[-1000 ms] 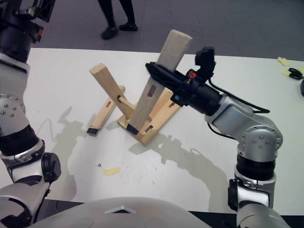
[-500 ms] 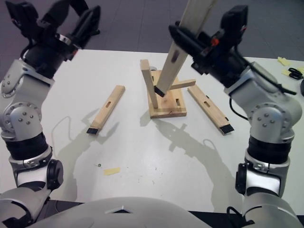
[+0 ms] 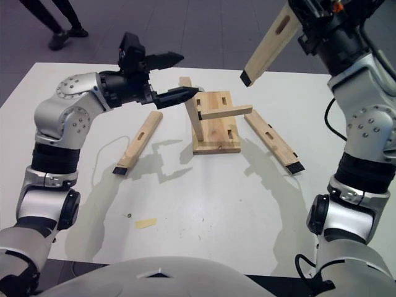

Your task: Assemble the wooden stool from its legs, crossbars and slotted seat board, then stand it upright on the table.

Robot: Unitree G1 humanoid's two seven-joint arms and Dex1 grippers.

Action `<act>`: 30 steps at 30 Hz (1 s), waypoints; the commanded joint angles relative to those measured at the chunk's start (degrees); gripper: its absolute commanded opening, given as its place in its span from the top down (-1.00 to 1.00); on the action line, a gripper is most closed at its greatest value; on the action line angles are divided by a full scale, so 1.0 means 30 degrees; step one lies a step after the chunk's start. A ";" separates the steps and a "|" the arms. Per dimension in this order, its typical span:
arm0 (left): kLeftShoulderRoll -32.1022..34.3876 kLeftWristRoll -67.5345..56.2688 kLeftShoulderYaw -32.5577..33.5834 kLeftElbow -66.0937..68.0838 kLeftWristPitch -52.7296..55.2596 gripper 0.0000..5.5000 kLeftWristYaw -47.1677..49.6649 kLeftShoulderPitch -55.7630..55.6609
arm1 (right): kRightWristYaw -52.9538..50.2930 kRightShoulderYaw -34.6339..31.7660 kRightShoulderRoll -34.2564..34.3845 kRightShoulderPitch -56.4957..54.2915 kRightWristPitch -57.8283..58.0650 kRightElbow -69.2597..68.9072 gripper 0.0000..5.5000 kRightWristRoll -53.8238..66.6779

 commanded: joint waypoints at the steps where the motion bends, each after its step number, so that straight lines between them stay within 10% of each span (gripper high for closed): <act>1: 0.0155 0.0247 -0.0642 0.1385 0.0520 -0.96 -0.2472 -0.0911 | -0.0903 -0.0048 0.1081 0.2042 -0.0796 -0.0519 0.63 -0.1685; 30: -0.1159 0.2282 -0.1089 0.2967 0.0400 -0.96 -0.4949 -0.1741 | -0.1559 -0.0337 0.3513 0.4306 -0.1279 -0.2067 0.63 -0.4653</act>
